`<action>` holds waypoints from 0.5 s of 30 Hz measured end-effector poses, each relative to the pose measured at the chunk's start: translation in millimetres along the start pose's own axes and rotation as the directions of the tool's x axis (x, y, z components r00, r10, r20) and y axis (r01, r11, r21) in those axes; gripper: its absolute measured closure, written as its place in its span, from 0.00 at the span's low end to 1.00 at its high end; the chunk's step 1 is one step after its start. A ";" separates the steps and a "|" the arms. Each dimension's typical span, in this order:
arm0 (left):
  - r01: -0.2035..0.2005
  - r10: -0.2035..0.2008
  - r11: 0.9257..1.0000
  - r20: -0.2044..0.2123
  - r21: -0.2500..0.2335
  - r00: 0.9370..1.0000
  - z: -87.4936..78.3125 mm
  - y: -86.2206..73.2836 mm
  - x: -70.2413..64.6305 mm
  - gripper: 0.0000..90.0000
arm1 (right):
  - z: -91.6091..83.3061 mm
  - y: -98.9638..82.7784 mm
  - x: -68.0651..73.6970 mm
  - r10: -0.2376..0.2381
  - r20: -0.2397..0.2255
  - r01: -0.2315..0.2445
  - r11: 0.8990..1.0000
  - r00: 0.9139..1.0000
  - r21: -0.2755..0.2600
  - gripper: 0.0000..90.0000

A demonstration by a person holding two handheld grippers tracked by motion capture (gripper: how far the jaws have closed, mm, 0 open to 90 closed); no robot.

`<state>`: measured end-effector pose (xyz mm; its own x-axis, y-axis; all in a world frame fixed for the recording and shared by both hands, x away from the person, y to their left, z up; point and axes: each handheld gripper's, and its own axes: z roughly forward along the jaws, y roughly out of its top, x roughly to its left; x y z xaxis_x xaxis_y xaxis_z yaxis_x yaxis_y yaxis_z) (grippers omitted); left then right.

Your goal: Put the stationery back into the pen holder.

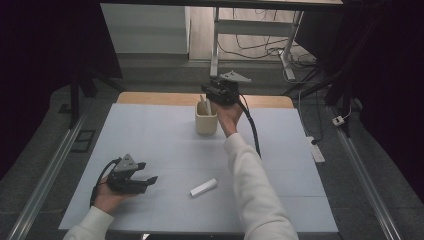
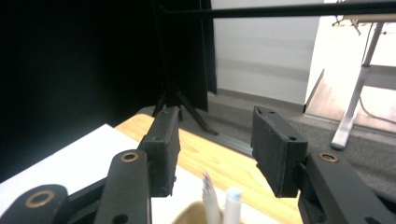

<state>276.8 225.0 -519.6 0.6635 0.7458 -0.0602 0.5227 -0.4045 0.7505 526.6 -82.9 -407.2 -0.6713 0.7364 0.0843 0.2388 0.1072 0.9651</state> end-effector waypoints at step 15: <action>-0.002 0.002 1.000 -0.008 -0.004 1.000 -0.1 -0.1 0.7 0.32 | -27.6 -5.9 1.6 -0.051 -0.044 0.053 0.998 0.998 0.040 0.58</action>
<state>277.2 225.7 -519.7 0.6602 0.7492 -0.0532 0.5193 -0.4041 0.7531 504.8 -100.7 -405.9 -0.7131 0.6996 0.0454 0.2309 0.1732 0.9575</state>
